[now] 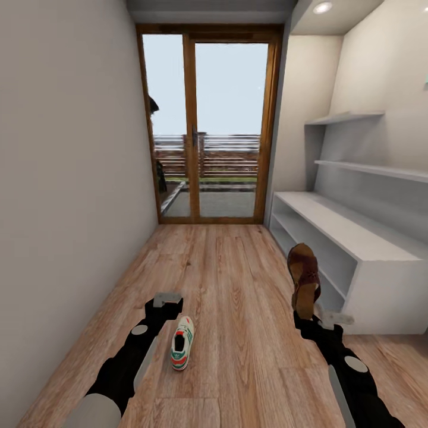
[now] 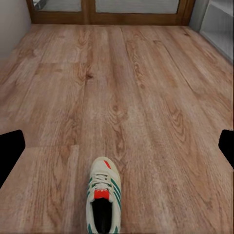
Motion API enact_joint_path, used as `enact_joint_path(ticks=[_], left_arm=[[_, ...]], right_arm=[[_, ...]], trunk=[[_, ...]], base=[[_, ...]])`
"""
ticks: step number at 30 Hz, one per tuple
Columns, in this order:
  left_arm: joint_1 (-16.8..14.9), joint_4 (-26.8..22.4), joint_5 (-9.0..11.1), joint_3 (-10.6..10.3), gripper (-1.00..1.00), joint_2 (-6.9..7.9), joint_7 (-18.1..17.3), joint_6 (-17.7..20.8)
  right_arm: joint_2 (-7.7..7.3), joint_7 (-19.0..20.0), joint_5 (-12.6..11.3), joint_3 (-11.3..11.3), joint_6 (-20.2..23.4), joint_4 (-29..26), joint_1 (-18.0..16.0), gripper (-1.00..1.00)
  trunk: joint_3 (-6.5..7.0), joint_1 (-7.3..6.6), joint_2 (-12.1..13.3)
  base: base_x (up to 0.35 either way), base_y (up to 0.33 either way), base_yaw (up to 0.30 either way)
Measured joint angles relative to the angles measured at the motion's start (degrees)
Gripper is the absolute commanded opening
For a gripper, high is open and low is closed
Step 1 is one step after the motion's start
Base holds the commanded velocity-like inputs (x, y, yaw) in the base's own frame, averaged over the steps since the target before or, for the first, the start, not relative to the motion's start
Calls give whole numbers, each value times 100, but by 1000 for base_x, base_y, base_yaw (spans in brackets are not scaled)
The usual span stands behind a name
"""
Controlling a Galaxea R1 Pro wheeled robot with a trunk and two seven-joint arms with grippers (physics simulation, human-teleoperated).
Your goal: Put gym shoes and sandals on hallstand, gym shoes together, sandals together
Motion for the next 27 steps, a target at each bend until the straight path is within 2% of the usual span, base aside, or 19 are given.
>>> enact_joint_path(ticks=[5, 12, 22, 27], left_arm=[[19, -32, 33, -166, 100, -24, -109, -161], [24, -258, 62, -176, 100, -25, -108, -306], [23, -137, 66, 119, 100, -37, -108, -437], [21, -59, 66, 281, 100, -42, -108, -506]], right_arm=[[-6, 3, 4, 1, -129, -163, 8, -100], [-7, 2, 6, 0, -235, -392, 9, -100], [-8, 3, 6, -2, -236, -431, 10, -100], [-11, 3, 6, -1, -236, -436, 9, -100]], trunk=[[0, 0, 0], [0, -1, 0], [0, -3, 0], [0, -1, 0]], base=[[0, 0, 0], [19, 0, 0], [286, 0, 0], [136, 0, 0]])
